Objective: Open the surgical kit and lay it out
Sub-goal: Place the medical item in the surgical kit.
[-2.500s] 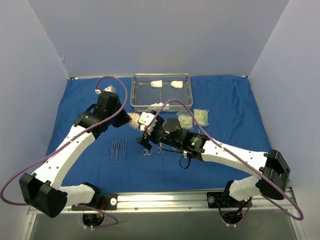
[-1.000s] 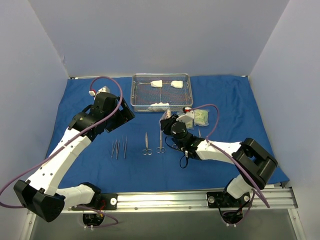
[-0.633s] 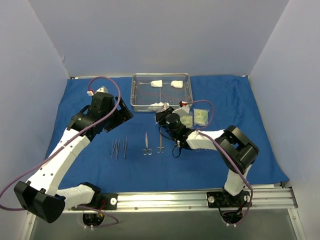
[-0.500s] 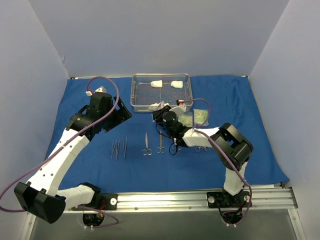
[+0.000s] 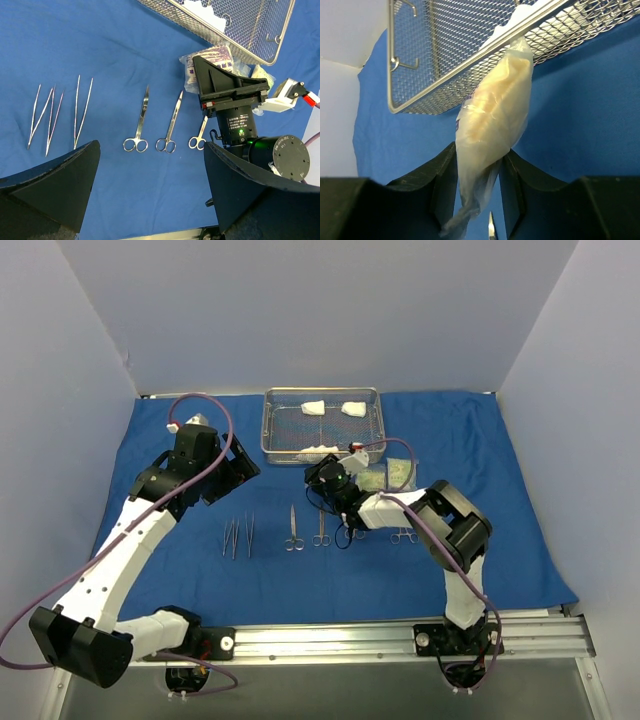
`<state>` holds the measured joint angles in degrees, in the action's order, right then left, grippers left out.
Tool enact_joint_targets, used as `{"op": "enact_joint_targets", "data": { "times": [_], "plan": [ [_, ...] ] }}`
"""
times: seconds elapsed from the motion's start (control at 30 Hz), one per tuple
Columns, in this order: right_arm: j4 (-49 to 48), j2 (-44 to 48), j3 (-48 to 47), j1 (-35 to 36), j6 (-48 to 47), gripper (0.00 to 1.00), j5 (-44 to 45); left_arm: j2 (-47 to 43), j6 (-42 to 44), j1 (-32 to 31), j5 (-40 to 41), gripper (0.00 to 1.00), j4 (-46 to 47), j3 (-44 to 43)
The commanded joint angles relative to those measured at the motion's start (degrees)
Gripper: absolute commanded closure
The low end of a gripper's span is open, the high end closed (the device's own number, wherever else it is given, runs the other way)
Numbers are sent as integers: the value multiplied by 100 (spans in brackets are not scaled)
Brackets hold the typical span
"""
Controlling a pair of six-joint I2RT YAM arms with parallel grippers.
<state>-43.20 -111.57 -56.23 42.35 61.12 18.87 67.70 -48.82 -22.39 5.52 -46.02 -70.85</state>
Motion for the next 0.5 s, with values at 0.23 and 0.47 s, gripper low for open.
{"op": "enact_joint_targets", "data": {
  "times": [0.23, 0.47],
  "plan": [
    [259, -128, -20, -253, 49, 63, 196, 94, 109, 60, -95, 6, 234, -69],
    [962, 267, 112, -236, -118, 40, 240, 121, 127, 68, -68, 6, 208, -96]
  ]
}}
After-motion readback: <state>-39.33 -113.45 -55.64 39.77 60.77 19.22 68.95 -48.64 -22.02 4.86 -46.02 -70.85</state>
